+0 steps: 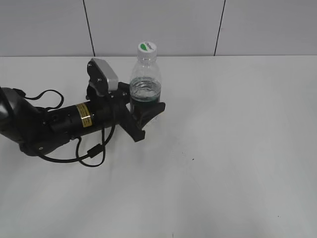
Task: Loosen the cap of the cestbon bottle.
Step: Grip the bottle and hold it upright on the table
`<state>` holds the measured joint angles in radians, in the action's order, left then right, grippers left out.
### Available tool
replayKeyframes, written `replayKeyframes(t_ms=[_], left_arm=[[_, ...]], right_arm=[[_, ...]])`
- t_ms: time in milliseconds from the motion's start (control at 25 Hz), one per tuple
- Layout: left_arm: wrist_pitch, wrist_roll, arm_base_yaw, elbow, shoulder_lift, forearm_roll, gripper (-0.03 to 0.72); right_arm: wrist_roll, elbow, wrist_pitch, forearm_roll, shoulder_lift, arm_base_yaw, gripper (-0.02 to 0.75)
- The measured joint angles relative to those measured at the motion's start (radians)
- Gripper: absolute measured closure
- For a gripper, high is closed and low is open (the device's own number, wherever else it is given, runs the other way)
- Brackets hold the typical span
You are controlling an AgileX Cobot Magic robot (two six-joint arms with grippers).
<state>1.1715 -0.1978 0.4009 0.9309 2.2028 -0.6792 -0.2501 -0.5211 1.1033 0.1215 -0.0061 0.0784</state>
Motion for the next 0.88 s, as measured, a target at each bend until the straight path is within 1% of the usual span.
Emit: replayKeyframes(t_ms=[160, 280, 320, 560, 720, 880], left_arm=[[-0.002, 0.0, -0.041, -0.047, -0.01, -0.177, 0.285], [-0.001, 0.0, -0.039, -0.053, -0.011, -0.298, 0.285], [-0.001, 0.0, -0.033, -0.053, -0.011, -0.317, 0.285], [-0.001, 0.0, 0.017, -0.052, -0.011, -0.322, 0.285], [0.005, -0.009, 0.073, -0.038, 0.026, -0.292, 0.285], [0.002, -0.045, 0.102, -0.014, 0.081, -0.236, 0.285]], right_arm=[[0.0, 0.0, 0.0, 0.0, 0.0, 0.0, 0.15], [0.0, 0.0, 0.0, 0.0, 0.0, 0.0, 0.15], [0.0, 0.0, 0.0, 0.0, 0.0, 0.0, 0.15], [0.0, 0.0, 0.0, 0.0, 0.0, 0.0, 0.15], [0.0, 0.0, 0.0, 0.0, 0.0, 0.0, 0.15], [0.0, 0.0, 0.0, 0.0, 0.0, 0.0, 0.15]])
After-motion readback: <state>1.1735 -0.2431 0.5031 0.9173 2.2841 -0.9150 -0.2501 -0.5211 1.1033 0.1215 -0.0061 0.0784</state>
